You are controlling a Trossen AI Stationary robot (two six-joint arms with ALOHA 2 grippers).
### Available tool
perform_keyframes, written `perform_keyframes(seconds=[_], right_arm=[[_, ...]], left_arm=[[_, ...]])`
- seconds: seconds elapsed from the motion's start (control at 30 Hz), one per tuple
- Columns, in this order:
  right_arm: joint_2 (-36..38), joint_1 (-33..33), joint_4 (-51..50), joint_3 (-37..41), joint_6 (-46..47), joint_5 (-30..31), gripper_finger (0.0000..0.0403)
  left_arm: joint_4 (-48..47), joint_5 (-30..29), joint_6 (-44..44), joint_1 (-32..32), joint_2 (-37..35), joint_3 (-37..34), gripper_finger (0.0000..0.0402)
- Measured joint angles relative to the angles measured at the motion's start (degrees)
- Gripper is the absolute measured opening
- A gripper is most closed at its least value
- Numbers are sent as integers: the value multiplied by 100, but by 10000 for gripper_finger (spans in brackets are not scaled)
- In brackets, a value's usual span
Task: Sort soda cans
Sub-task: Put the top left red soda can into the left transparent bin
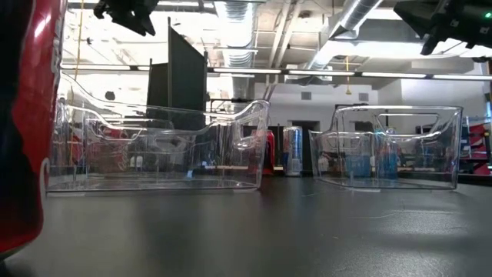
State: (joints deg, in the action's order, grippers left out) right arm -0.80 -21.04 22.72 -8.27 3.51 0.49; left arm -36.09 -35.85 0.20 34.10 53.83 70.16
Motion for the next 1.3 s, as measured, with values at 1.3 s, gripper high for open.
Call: perform_keyframes(seconds=[1.3], right_arm=[[0, 0, -155, -2, -55, -46, 47]], left_arm=[[-3468, 915, -2402, 2842, 4007, 1966, 283]])
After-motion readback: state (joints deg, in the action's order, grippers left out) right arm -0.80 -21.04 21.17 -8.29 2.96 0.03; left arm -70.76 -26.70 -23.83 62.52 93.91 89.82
